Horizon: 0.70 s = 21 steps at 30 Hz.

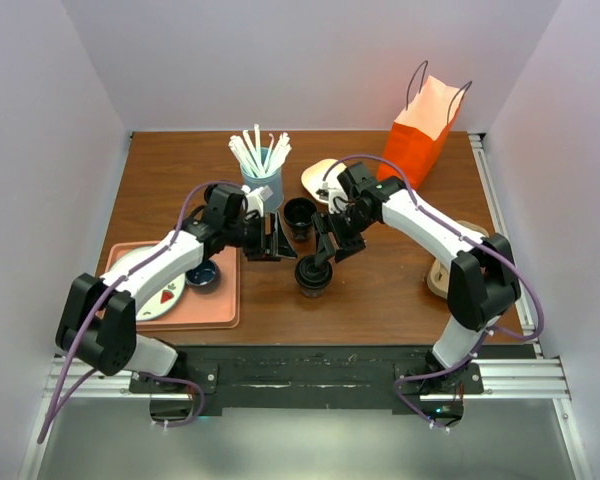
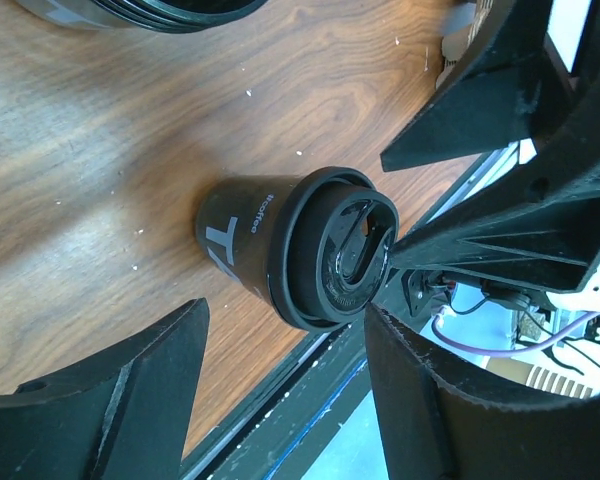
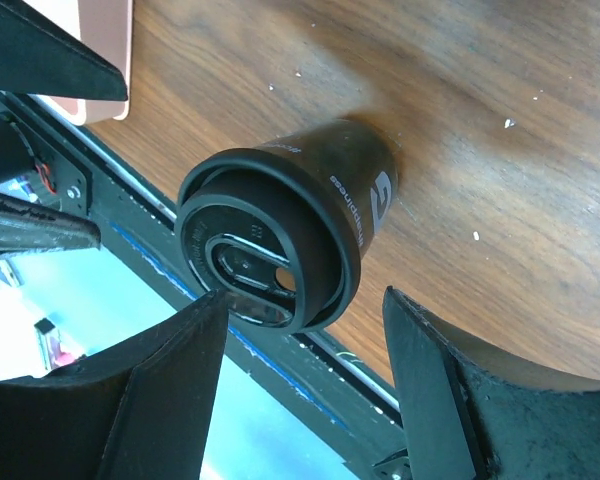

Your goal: Pack the takeout coffee

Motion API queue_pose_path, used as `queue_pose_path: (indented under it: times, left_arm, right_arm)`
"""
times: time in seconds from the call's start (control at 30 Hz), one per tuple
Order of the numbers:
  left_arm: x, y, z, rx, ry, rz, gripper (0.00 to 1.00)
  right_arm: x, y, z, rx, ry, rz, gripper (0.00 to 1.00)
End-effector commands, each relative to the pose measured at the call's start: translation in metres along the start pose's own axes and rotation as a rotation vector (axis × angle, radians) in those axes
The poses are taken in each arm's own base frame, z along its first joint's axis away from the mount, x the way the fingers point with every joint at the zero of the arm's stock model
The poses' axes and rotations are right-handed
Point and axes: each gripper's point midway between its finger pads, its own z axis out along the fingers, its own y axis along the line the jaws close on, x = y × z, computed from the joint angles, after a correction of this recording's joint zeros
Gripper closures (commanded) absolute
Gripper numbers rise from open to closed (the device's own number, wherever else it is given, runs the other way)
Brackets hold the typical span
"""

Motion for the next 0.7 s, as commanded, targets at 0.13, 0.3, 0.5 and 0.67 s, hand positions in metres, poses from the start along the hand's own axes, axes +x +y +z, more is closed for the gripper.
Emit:
queue_pose_path:
  times: [0.13, 0.3, 0.5, 0.67]
  left_arm:
    - [0.011, 0.002, 0.008, 0.021, 0.015, -0.015, 0.33]
    - [0.019, 0.006, 0.012, 0.021, 0.032, -0.033, 0.34]
    - [0.023, 0.003, 0.018, 0.045, 0.044, -0.036, 0.35]
    - [0.027, 0.004, 0.023, 0.049, 0.06, -0.039, 0.38]
  right_arm:
    - [-0.002, 0.001, 0.008, -0.044, 0.006, -0.038, 0.34]
    - [0.003, 0.0, 0.015, -0.058, 0.018, -0.032, 0.34]
    - [0.007, -0.001, 0.021, -0.08, 0.026, -0.021, 0.36]
    - [0.008, -0.001, 0.026, -0.093, 0.021, -0.011, 0.39]
